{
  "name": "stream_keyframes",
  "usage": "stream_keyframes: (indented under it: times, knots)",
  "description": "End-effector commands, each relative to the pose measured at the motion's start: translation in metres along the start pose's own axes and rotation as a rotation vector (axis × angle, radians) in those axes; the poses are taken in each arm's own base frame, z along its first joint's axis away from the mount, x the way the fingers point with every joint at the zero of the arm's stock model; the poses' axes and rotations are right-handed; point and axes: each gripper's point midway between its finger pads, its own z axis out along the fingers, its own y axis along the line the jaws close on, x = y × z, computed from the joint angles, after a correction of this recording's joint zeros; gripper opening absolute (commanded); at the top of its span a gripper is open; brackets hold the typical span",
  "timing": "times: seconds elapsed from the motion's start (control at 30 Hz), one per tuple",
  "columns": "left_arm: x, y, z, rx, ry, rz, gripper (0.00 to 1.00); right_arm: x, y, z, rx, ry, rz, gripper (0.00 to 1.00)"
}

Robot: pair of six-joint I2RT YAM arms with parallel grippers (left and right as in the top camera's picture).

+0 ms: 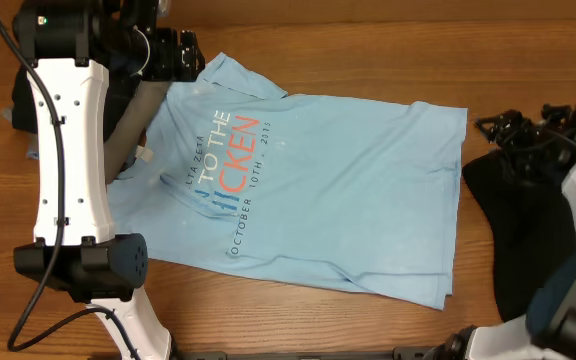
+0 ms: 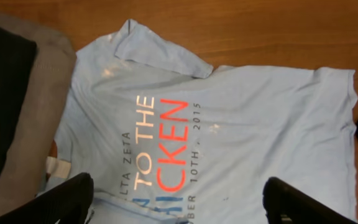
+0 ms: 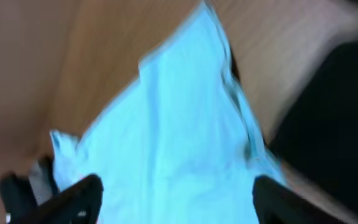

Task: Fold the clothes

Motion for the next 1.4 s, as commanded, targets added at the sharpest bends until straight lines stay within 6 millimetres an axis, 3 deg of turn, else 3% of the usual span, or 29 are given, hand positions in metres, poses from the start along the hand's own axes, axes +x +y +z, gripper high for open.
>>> stream_keyframes:
  times: [0.0,0.13,0.4,0.53,0.73,0.83,1.17,1.37]
  knots:
    - [-0.001,-0.005,-0.034,-0.03,-0.065,0.072,0.97,0.012,0.002,-0.03,0.089,-0.012,-0.1,0.79]
    - [0.003,-0.011,-0.052,-0.03,-0.086,0.079,1.0,0.033,-0.004,-0.027,0.131,0.063,-0.109,0.64]
    - [0.015,-0.006,-0.055,-0.063,-0.044,0.065,1.0,0.033,-0.002,0.016,0.153,0.008,-0.243,0.5]
    - [0.02,-0.005,-0.055,-0.069,-0.025,0.059,1.0,0.049,-0.021,0.031,0.217,0.083,-0.15,0.47]
    - [0.032,0.016,-0.057,-0.191,0.025,0.042,1.0,0.104,-0.058,0.008,0.353,0.314,-0.022,0.49]
    - [0.033,0.017,-0.058,-0.193,0.032,0.038,1.0,0.125,-0.066,-0.005,0.393,0.404,0.024,0.49]
    - [0.038,0.02,-0.058,-0.2,0.051,0.03,1.0,0.175,-0.104,-0.02,0.564,0.539,0.096,0.48]
    - [0.054,0.041,-0.061,-0.288,0.11,-0.071,1.0,0.198,-0.117,-0.023,0.589,0.594,0.125,0.45]
